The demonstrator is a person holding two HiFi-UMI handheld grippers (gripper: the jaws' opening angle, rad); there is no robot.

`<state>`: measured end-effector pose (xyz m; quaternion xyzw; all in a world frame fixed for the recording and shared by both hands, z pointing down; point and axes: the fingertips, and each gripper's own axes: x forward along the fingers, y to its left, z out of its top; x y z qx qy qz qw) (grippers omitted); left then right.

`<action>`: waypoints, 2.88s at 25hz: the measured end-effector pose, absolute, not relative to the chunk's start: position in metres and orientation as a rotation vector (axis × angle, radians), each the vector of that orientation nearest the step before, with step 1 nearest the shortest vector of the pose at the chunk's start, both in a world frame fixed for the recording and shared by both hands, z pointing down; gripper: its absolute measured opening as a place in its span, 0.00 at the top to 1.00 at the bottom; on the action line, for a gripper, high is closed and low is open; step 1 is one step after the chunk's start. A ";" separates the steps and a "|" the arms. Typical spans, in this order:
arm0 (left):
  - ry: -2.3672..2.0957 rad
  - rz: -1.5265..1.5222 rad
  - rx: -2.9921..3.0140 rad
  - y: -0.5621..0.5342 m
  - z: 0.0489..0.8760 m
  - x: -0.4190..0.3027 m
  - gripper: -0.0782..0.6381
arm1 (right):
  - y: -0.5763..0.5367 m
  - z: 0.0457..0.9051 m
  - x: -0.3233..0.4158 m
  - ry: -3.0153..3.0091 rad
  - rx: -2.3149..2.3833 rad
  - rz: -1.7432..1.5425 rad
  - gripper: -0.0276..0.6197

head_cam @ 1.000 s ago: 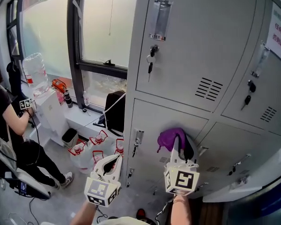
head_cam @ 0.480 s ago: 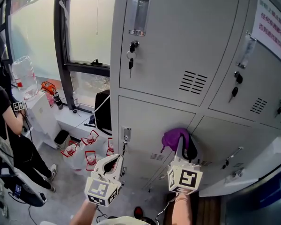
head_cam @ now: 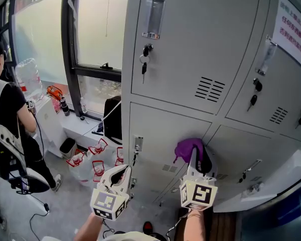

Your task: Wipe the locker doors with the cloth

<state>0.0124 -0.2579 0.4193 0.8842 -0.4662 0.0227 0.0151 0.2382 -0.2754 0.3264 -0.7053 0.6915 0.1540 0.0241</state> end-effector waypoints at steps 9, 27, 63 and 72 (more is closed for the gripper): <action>-1.480 0.072 2.725 -0.260 0.422 0.000 0.86 | -0.254 0.341 0.203 2.228 -2.095 0.461 0.84; -1.645 0.092 2.608 -0.263 0.429 -0.048 0.86 | -0.291 0.387 0.086 2.528 -1.792 0.399 0.84; -1.563 0.113 2.631 -0.275 0.440 -0.015 0.86 | -0.318 0.431 0.152 2.510 -2.051 0.294 0.83; -1.449 0.123 2.700 -0.273 0.442 0.023 0.86 | -0.303 0.436 0.210 2.393 -2.203 0.289 0.83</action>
